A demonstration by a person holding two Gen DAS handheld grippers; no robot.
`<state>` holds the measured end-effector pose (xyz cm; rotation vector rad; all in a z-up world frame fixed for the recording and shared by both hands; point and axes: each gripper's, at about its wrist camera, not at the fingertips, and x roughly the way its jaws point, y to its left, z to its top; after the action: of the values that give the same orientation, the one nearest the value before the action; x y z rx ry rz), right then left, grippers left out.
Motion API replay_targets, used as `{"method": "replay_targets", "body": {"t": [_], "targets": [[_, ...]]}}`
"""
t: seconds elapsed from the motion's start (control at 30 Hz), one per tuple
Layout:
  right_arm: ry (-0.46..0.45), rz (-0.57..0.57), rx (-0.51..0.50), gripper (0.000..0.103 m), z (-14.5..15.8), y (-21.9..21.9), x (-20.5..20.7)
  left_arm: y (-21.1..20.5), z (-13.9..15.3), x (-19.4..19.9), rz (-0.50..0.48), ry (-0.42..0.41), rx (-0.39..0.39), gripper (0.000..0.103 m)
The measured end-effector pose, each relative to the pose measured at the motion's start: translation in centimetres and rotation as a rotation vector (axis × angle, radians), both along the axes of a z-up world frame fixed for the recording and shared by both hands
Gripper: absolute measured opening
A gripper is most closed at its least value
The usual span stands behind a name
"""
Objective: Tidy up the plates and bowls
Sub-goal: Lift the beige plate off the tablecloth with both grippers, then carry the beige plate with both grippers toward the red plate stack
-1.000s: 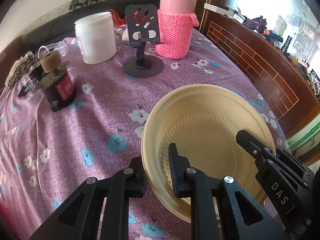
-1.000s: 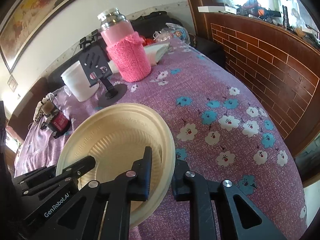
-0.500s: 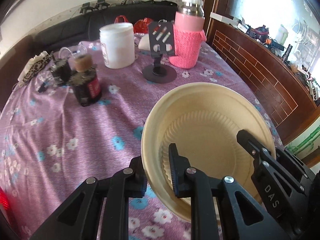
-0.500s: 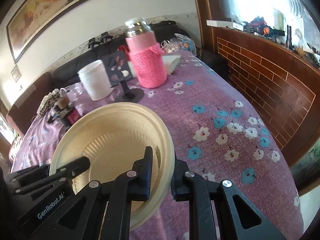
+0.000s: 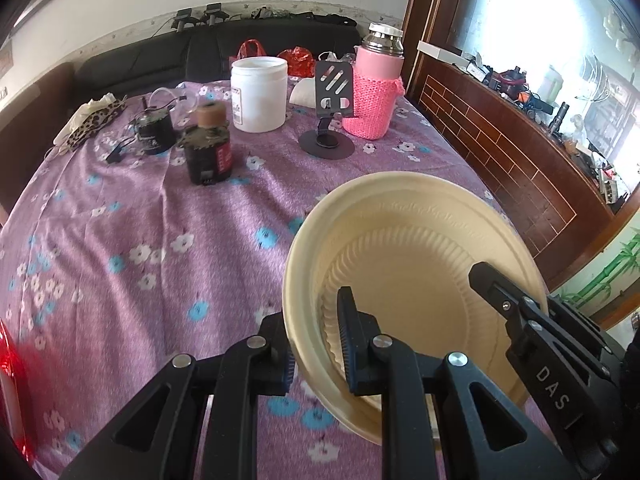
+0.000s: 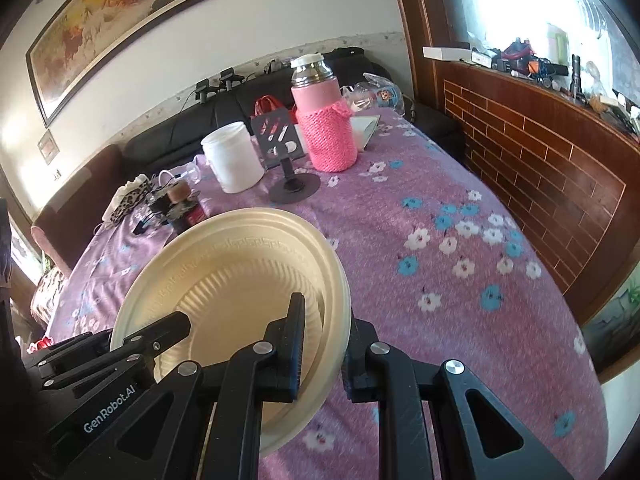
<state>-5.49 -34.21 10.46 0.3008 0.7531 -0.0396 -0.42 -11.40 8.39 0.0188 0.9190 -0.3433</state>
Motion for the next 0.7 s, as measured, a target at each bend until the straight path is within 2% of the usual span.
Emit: {"method": "replay_targets", "body": {"t": [0.47,0.7], "targets": [[-0.026,0.034,-0.002,0.016,0.4,4.0,-3.1,4.2,0.8,-3.6,0.032,-0.031,-0.039,0.018],[-0.038,0.05,-0.02,0.016,0.7,6.1,-4.0,6.3,0.2,-4.1,0.063,0.003,-0.069,0.018]]}}
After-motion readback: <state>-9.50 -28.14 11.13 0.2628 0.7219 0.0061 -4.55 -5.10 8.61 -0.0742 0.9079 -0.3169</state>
